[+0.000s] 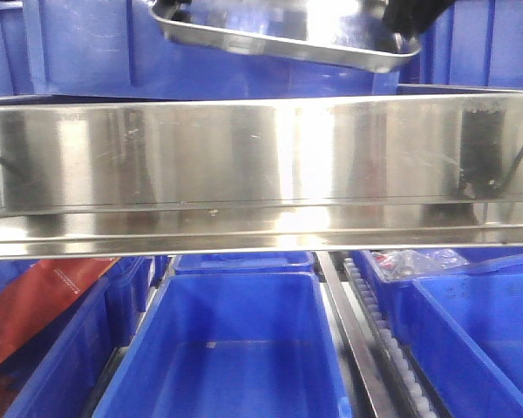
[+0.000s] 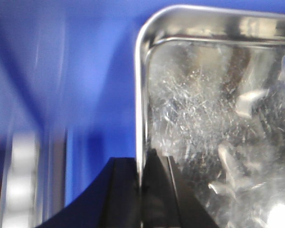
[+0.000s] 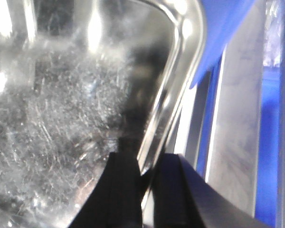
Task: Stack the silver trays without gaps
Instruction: 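Lift the silver tray off the shelf with both grippers, then drive the base away from the shelf holding the tray in both grippers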
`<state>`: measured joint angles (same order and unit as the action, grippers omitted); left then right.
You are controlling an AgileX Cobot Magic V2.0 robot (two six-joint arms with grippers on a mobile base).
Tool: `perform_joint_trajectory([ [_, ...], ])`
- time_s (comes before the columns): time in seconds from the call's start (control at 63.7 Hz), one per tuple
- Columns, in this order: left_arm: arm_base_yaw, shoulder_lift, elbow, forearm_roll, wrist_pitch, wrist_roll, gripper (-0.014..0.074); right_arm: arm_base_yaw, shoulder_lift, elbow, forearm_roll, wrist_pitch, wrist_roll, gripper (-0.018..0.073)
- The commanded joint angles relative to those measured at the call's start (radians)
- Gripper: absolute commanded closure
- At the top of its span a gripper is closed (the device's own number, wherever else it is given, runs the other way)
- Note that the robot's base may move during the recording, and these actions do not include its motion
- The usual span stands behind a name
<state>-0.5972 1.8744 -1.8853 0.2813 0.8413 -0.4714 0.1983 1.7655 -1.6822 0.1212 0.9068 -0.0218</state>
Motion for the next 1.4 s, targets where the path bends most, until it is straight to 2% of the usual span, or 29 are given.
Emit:
perform_joint_trajectory([
  [0.0, -0.013, -0.022, -0.013, -0.039, -0.191, 0.003, 0.0615, 0.013, -0.014, -0.004, 0.025, -0.103, -0.041, 0.0638],
  [0.173, -0.013, -0.022, -0.013, -0.039, -0.271, 0.003, 0.0615, 0.013, -0.014, -0.004, 0.025, -0.21, -0.041, 0.0638],
  [0.691, -0.013, -0.022, -0.013, -0.039, -0.273, 0.003, 0.0615, 0.013, -0.014, -0.004, 0.025, -0.507, -0.041, 0.0638],
  [1.005, -0.013, -0.022, -0.013, -0.039, -0.273, 0.003, 0.0615, 0.013, -0.014, -0.004, 0.025, -0.6, -0.041, 0.0638],
  [1.382, -0.013, -0.022, -0.013, -0.039, -0.273, 0.003, 0.0615, 0.013, -0.014, -0.004, 0.025, -0.604, -0.041, 0.0638],
])
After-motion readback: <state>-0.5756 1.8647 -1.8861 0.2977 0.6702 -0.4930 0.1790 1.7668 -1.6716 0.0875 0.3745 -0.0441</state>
